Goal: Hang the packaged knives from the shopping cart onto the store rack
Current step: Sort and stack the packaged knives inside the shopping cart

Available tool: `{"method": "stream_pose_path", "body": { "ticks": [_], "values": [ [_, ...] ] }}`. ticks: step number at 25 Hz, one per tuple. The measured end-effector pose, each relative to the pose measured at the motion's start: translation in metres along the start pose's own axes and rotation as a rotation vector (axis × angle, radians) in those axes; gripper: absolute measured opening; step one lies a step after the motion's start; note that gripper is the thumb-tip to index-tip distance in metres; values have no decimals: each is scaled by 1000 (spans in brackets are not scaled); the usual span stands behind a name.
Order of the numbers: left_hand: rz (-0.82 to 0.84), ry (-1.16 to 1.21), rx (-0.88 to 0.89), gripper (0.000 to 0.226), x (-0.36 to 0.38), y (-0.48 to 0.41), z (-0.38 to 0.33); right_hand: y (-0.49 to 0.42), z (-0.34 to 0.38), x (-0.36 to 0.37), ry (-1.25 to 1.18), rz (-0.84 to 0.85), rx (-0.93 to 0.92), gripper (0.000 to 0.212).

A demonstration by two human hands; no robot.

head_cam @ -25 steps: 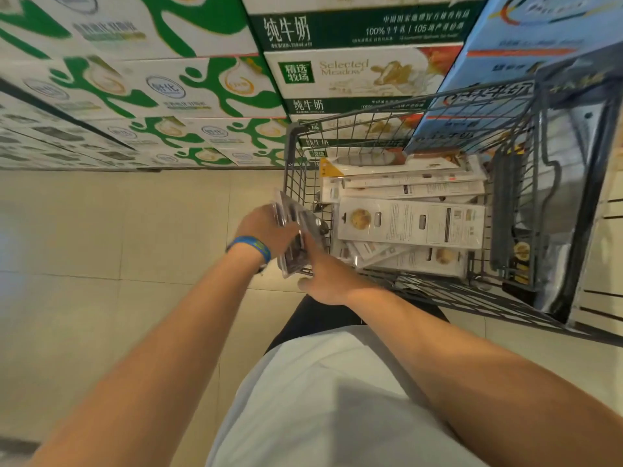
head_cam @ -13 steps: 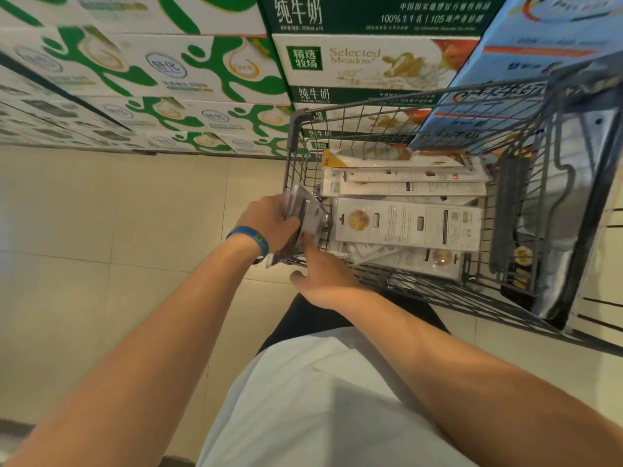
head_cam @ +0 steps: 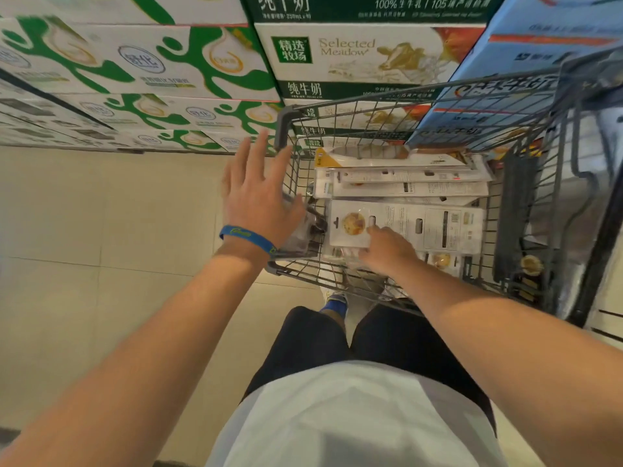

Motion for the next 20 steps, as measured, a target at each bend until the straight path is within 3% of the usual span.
{"method": "stream_pose_path", "body": {
  "ticks": [2, 5, 7, 10, 13, 16, 18, 20],
  "values": [
    [44, 10, 160, 46, 13, -21, -26, -17, -17, -4, 73, -10, 37, 67],
    [503, -78, 182, 44, 51, -39, -54, -39, -26, 2, 210, -14, 31, 91],
    [700, -249, 179, 46, 74, -36, -53, -54, -27, 9, 285, 12, 27, 110],
    [800, -478, 212, 38, 95, -25, -36, -77, -31, 27, 374, 51, 8, 123],
    [768, -558, 220, 36, 103, -16, -34, -91, -39, 49, 410, 13, 0, 108],
    [680, -320, 162, 39, 106, -21, -39, -94, -44, 57, 487, -138, -68, 81],
    [588, 88, 103, 32, 107, -25, -44, -91, -47, 54, 503, -216, -127, 69],
    [540, 467, -67, 21, 112, -28, -49, -83, -49, 41, 501, -338, -193, 58]
  ]
}}
Point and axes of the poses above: each hand's wrist, its own y-axis away from the middle knuckle, its own x-axis out of the palm, z = x × y, the point moved 2 cm from there along -y, towards the middle knuckle, and after that the axes turned 6 degrees about -y, right-handed, at the moved point
